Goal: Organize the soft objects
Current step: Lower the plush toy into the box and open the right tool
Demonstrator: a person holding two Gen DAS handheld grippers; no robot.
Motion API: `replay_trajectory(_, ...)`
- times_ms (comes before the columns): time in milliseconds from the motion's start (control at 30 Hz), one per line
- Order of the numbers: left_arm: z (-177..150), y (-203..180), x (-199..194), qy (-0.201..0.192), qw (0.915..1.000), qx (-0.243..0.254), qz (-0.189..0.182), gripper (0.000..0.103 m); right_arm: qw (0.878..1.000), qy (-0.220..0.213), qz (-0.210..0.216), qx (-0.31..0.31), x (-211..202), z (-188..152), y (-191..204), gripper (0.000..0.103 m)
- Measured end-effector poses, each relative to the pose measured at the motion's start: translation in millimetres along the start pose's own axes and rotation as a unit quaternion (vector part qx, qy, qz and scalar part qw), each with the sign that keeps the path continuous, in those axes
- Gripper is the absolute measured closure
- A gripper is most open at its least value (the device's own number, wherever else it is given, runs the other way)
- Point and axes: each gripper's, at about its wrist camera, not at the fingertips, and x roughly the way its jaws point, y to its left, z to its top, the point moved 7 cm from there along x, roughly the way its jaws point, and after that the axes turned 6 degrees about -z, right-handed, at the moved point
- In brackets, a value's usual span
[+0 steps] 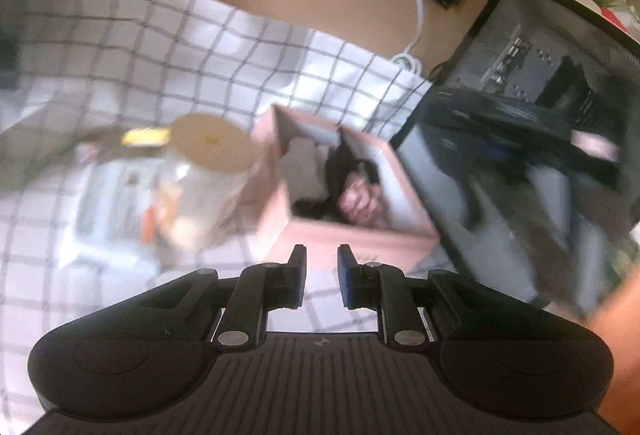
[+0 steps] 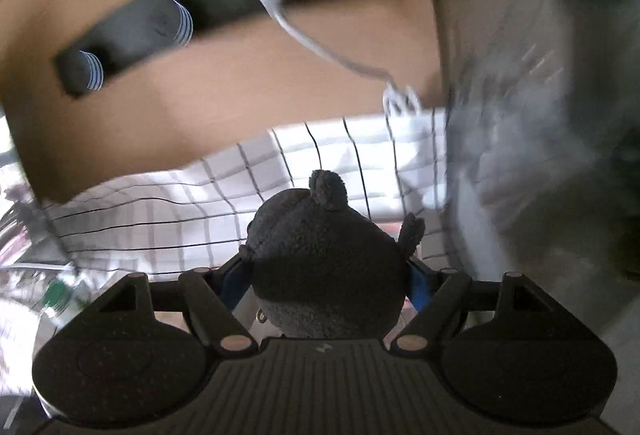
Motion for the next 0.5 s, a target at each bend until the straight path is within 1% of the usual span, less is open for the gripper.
replay_trajectory(100,-8.9,19.2,-25.6,-0.014,0.9991,-0.029,0.028,0.084,0.997,0.066,-0.027,0.009,61.6,-15.4,3.0,0.026)
replay_trajectory(167,-13.2,36.6,-45.8,-0.031,0.9968,-0.053,0.051,0.084,0.992,0.112,-0.053,-0.006,93.6,-37.4,4.3,0.026)
replay_trajectory(200,-14.9,44.3,-54.2,-0.037,0.9954,-0.063,0.061,0.084,0.99,0.125,-0.062,-0.016,102.0,-48.5,4.8,0.026)
replay_trajectory(233,-17.3,52.2,-62.0,-0.043,0.9937,-0.074,0.072,0.084,0.989,0.129,-0.07,-0.03,108.1,-58.0,6.4,0.026)
replay_trajectory(267,-20.6,60.2,-69.4,-0.047,0.9918,-0.086,0.081,0.084,0.988,0.118,-0.082,-0.055,108.4,-61.3,9.2,0.027)
replay_trajectory(333,-27.7,72.6,-78.3,-0.049,0.9885,-0.107,0.095,0.084,0.985,0.118,-0.091,-0.088,109.7,-67.6,14.4,0.028)
replay_trajectory(400,-34.8,80.1,-81.2,-0.044,0.9866,-0.12,0.102,0.084,0.984,0.12,-0.091,-0.093,108.8,-69.2,15.1,0.028)
replay_trajectory(500,-41.2,81.3,-79.4,-0.032,0.9869,-0.121,0.102,0.084,0.984,0.127,-0.083,-0.093,103.1,-69.2,12.9,0.026)
